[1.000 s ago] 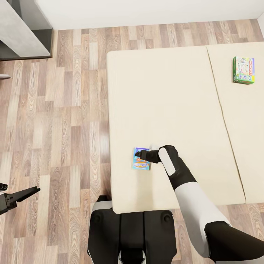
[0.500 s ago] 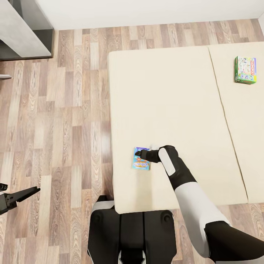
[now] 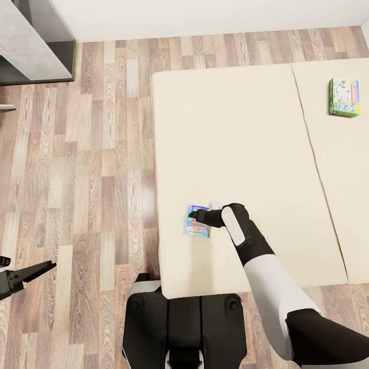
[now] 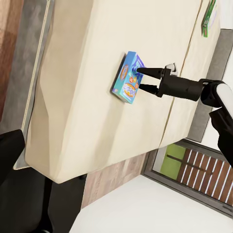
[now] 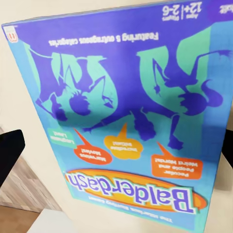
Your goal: Put all the toys in the child's room - the three board games (two on the bed and one on the table), the two jigsaw puzzles on the table, and the tennis ball on the table - inside the toy box on the table in the child's room.
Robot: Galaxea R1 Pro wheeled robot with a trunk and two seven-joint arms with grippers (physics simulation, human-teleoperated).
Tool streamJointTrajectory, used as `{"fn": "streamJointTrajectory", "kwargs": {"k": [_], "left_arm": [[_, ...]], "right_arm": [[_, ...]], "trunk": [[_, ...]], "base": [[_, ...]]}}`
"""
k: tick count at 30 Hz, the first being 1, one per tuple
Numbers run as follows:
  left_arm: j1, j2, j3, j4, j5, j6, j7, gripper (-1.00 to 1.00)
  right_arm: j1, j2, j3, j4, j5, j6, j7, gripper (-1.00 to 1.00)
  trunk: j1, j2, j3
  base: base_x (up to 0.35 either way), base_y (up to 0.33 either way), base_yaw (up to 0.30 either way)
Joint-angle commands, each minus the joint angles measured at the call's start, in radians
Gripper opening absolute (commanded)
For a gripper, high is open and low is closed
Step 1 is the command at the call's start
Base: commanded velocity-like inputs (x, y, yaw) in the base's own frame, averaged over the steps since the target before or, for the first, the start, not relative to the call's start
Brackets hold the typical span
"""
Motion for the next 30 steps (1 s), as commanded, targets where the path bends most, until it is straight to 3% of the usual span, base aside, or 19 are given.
{"fn": "streamJointTrajectory", "kwargs": {"k": [1,30], "left_arm": [[0.000,0.000,0.000,0.000,-0.001,0.011,-0.005,1.00],[0.000,0.000,0.000,0.000,-0.001,0.011,-0.005,1.00]], "right_arm": [[0.000,0.000,0.001,-0.001,-0.010,0.003,-0.010,1.00],[0.000,0.000,0.001,0.000,-0.010,0.003,-0.010,1.00]], "trunk": [[0.001,-0.002,-0.001],[0.001,-0.002,-0.001]], "base": [[0.000,0.006,0.000],[0.000,0.001,0.000]]}}
